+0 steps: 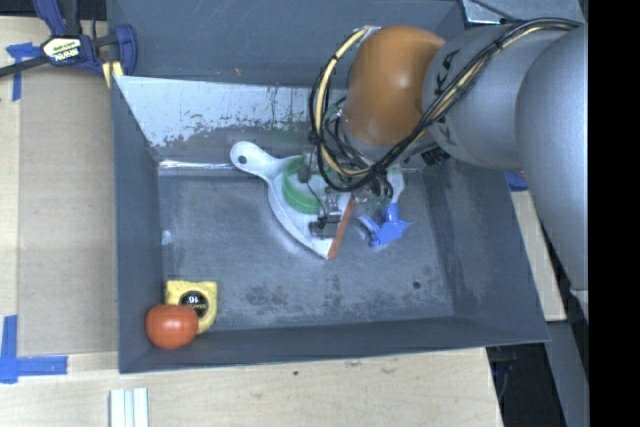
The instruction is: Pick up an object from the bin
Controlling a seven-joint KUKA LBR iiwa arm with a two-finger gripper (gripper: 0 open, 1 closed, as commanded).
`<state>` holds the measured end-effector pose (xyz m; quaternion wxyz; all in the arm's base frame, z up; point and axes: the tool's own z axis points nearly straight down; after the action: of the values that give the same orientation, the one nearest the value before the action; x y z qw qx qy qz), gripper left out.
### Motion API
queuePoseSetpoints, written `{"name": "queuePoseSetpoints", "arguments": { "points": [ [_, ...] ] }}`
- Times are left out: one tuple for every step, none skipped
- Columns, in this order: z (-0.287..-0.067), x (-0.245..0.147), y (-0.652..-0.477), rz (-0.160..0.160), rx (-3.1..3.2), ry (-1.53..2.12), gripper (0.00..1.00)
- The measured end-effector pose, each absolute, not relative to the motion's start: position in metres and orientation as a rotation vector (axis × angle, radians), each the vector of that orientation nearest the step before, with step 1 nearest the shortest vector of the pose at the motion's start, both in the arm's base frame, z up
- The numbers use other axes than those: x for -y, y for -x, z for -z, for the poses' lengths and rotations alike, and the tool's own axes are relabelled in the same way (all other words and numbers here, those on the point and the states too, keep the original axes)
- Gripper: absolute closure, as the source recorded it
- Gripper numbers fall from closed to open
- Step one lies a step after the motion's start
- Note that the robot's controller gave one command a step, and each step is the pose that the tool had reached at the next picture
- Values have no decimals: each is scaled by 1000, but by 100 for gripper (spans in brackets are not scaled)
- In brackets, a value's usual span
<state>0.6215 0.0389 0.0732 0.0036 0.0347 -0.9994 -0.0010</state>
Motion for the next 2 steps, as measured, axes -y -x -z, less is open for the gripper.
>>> {"name": "queuePoseSetpoints", "arguments": {
  "points": [
    [-71, -38, -619, 0, 3127, -107, 100],
    [-164, -41, -600, 1, 3138, -86, 100]
  ]
}}
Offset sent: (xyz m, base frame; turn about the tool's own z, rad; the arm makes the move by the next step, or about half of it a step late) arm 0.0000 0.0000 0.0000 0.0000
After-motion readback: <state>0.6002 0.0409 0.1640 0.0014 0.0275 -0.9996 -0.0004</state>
